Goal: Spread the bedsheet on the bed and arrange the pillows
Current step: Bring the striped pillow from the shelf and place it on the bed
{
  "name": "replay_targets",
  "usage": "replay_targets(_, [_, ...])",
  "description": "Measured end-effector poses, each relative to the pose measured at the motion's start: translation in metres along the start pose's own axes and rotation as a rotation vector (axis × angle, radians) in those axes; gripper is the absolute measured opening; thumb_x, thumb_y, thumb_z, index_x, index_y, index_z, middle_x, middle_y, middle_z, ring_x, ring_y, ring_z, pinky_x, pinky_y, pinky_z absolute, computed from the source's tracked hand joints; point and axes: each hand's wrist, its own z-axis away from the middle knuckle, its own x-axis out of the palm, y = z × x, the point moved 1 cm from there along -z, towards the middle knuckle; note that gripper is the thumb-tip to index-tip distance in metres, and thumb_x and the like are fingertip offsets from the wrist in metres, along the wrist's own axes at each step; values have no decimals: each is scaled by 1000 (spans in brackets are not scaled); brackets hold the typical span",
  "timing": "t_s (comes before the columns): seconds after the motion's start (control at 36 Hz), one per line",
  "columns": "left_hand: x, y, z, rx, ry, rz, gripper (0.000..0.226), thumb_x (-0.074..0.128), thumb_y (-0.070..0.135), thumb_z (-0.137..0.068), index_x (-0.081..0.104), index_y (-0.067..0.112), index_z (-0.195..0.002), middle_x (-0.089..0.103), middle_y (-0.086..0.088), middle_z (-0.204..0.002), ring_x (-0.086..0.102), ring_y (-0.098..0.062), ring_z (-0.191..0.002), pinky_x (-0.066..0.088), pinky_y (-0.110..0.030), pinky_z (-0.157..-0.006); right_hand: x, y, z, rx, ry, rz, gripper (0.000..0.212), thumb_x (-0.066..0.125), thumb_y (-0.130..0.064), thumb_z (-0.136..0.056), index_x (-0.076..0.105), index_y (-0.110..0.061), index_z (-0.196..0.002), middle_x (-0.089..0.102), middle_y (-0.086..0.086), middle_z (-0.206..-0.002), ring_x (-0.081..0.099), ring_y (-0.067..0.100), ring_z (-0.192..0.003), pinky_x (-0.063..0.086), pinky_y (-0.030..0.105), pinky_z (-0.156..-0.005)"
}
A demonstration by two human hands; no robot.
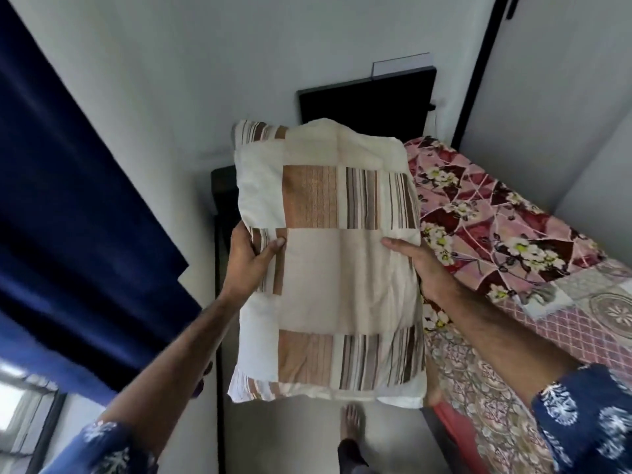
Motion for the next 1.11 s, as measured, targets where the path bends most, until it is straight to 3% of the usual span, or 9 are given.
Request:
replay_targets(0.08, [14, -15, -45, 10, -26, -7, 64, 79, 40, -86, 47, 21, -138, 62, 2, -131, 61, -14, -122, 52, -45, -102, -2, 0, -36, -10, 16, -36, 38, 75, -12, -83, 69, -8, -120, 75, 11, -111, 72, 28, -100, 59, 33, -79])
replay_targets(0.17, [36, -23, -99, -11, -48, 12, 58, 77, 30, -88, 46, 24, -136, 61, 12, -128, 60, -1, -118, 51, -29, -100, -6, -4, -88, -14, 44, -78, 35, 74, -10, -85, 69, -7, -120, 74, 14, -113, 72, 31, -102, 60, 38, -83])
replay_targets(0.25, [54, -32, -156, -27, -109, 22, 51, 73, 28, -91, 45, 28, -134, 61, 14, -127, 60, 0, -116, 51, -26, -97, -13, -16, -143, -2, 79, -77, 28, 75, -9, -84, 73, -9, -112, 74, 16, -114, 70, 35, -108, 57, 46, -94])
replay_targets(0.42, [92, -44, -265, 8, -169, -3, 34, 62, 13, -98, 45, 33, -121, 58, 18, -115, 59, 17, -103, 48, -4, -79, -25, -43, -246, 41, 135, -39, 42, 78, -14, -84, 67, -3, -123, 72, 18, -118, 69, 36, -110, 56, 48, -94])
replay_targets(0.53, [111, -75, -338, -63, -201, -15, 38, 64, 19, -97, 48, 15, -132, 62, 3, -119, 64, -6, -110, 55, -29, -92, -28, -55, -303, 57, 170, -15, 37, 77, -17, -86, 68, -3, -119, 74, 18, -112, 71, 37, -104, 60, 43, -81])
replay_targets(0.61, [127, -104, -392, -85, -242, -33, 44, 65, 31, -95, 48, 18, -134, 62, 0, -125, 63, -16, -116, 55, -44, -98, -30, -57, -348, 65, 176, 12, 38, 77, -20, -86, 68, -5, -119, 74, 17, -113, 72, 36, -103, 59, 47, -87])
replay_targets(0.81, [166, -172, -526, -56, -350, -52, 35, 61, 34, -97, 55, 17, -127, 66, -1, -118, 66, -18, -112, 56, -45, -96, -26, -56, -463, 98, 301, -23, 35, 78, -18, -84, 71, -8, -116, 75, 14, -112, 73, 32, -101, 59, 44, -87])
replay_targets(0.94, [190, -188, -619, -5, -440, -52, 23, 53, 9, -101, 55, 17, -122, 65, 8, -112, 63, 6, -104, 47, -8, -83, -17, -66, -544, 83, 356, -74, 29, 75, -16, -87, 72, -8, -115, 75, 14, -114, 72, 31, -104, 58, 43, -90])
replay_targets(1.11, [235, -213, -739, 37, -541, -38, 27, 56, 19, -99, 55, 16, -126, 67, 1, -117, 64, -11, -111, 51, -32, -95, -15, -80, -624, 86, 464, -120, 23, 75, -18, -88, 72, -11, -110, 77, 10, -107, 75, 26, -94, 61, 35, -74])
